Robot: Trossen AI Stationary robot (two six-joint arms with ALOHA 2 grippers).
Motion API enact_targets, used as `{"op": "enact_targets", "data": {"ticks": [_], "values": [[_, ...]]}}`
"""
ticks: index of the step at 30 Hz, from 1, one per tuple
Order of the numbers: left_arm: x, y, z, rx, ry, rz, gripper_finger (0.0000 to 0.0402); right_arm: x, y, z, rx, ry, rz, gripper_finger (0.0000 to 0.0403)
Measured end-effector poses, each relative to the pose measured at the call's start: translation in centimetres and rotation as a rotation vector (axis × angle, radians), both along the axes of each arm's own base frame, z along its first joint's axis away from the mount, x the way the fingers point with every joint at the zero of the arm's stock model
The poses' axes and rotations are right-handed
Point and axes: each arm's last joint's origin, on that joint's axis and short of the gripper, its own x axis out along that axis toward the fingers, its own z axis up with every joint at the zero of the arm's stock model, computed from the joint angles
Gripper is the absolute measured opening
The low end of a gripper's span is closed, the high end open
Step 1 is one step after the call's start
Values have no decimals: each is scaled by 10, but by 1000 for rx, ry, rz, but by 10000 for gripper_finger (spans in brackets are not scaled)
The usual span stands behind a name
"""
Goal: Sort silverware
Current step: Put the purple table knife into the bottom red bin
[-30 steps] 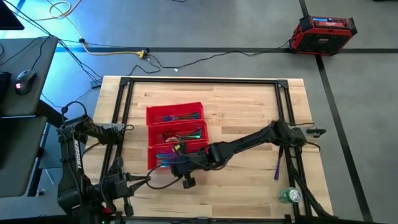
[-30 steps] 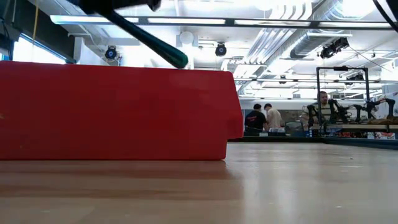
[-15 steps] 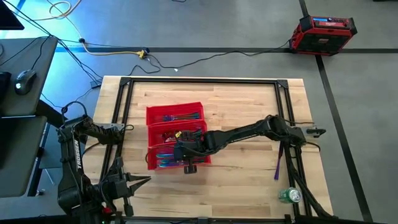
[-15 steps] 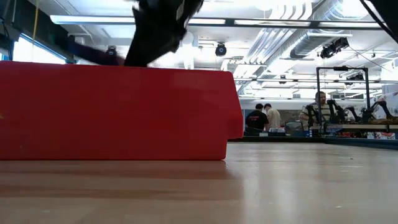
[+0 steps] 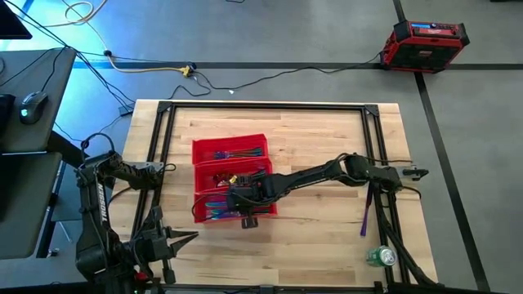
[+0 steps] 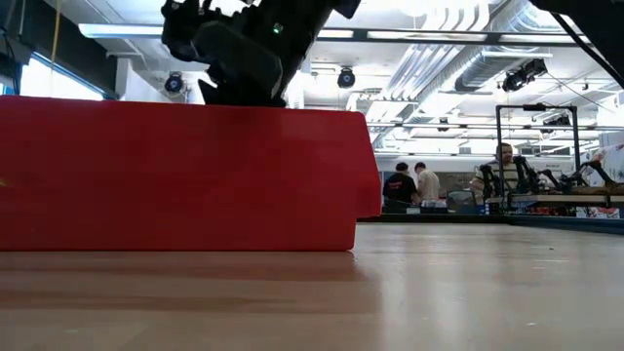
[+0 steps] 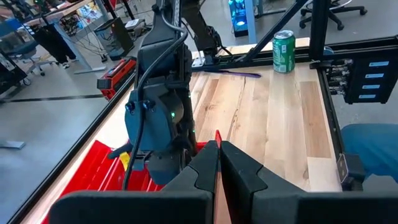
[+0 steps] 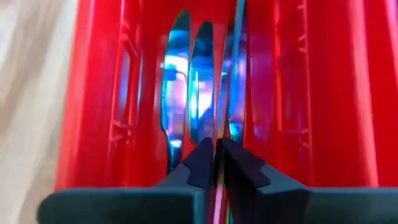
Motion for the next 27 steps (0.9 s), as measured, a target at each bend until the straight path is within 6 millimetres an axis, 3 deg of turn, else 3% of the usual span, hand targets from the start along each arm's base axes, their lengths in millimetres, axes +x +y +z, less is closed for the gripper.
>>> {"op": "enact_targets", "data": {"ticks": [8, 11, 15, 18, 22, 27], "values": [[0, 0, 0, -1, 1, 0, 0, 6, 0, 13, -26, -73, -25, 116], [0, 0, 0, -5, 6, 0, 0, 6, 0, 31, -47, -73, -16, 144], [0, 0, 0, -9, 10, 1, 0, -2, 9, 71, -49, -51, 9, 161], [1, -2, -3, -10, 16, 3, 0, -20, 25, 92, -34, 32, 67, 162], [4, -9, -12, 17, 30, 3, 0, -67, 43, 103, 73, 270, 222, 159], [8, -19, -25, 58, 47, 4, 0, -113, 59, 95, 32, 441, 110, 148]]}}
